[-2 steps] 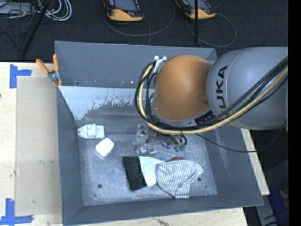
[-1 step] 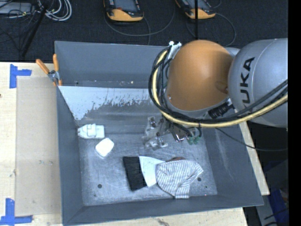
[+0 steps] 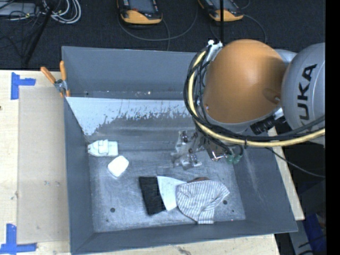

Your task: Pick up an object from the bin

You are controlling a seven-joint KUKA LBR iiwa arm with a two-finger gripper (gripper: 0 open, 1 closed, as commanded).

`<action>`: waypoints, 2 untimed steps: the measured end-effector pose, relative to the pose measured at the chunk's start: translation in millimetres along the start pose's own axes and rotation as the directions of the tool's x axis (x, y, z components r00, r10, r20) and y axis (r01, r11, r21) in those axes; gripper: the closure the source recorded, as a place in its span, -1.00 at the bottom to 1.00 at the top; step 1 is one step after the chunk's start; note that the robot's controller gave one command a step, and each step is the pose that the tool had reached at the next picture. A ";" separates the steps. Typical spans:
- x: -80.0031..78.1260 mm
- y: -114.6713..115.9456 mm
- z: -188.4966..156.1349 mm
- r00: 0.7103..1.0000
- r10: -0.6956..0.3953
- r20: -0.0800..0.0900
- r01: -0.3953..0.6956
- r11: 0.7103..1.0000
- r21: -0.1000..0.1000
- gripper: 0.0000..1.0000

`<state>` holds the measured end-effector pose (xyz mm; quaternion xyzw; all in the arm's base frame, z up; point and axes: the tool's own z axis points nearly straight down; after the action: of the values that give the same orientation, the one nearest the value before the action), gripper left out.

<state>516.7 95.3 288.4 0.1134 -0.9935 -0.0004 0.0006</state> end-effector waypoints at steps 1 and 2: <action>10.0 -9.0 18.3 0.981 -0.194 0.007 0.194 0.981 0.002 1.00; 17.3 -24.1 161.5 0.997 0.074 -0.007 -0.074 0.997 0.000 -1.00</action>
Offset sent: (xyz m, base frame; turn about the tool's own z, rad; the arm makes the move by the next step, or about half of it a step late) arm -0.0103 -0.0273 -0.1568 0.0726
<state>505.1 68.1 126.9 0.0765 -0.9971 0.0000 0.0043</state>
